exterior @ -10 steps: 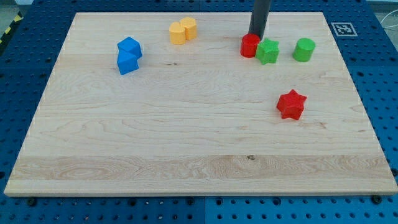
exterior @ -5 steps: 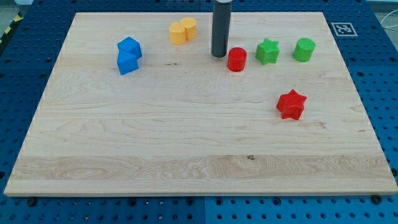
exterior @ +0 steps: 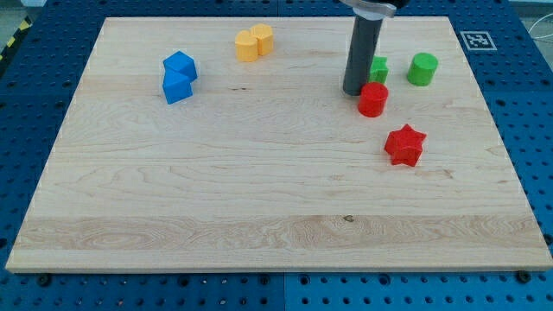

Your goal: Move the red circle closer to the red star

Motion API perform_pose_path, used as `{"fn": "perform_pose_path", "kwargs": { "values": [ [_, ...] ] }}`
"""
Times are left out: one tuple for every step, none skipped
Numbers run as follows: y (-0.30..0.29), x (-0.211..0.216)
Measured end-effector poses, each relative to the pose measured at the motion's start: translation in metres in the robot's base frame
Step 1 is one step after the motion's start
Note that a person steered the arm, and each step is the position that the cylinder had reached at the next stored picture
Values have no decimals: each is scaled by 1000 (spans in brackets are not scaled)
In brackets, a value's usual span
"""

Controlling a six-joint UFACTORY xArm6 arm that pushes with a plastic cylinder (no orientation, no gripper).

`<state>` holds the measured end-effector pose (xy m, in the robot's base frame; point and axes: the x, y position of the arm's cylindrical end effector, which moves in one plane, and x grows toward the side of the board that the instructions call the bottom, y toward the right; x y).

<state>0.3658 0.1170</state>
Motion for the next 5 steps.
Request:
{"fn": "perform_pose_path", "kwargs": {
  "values": [
    [22,14],
    [37,19],
    [54,32],
    [72,42],
    [72,47]
  ]
}}
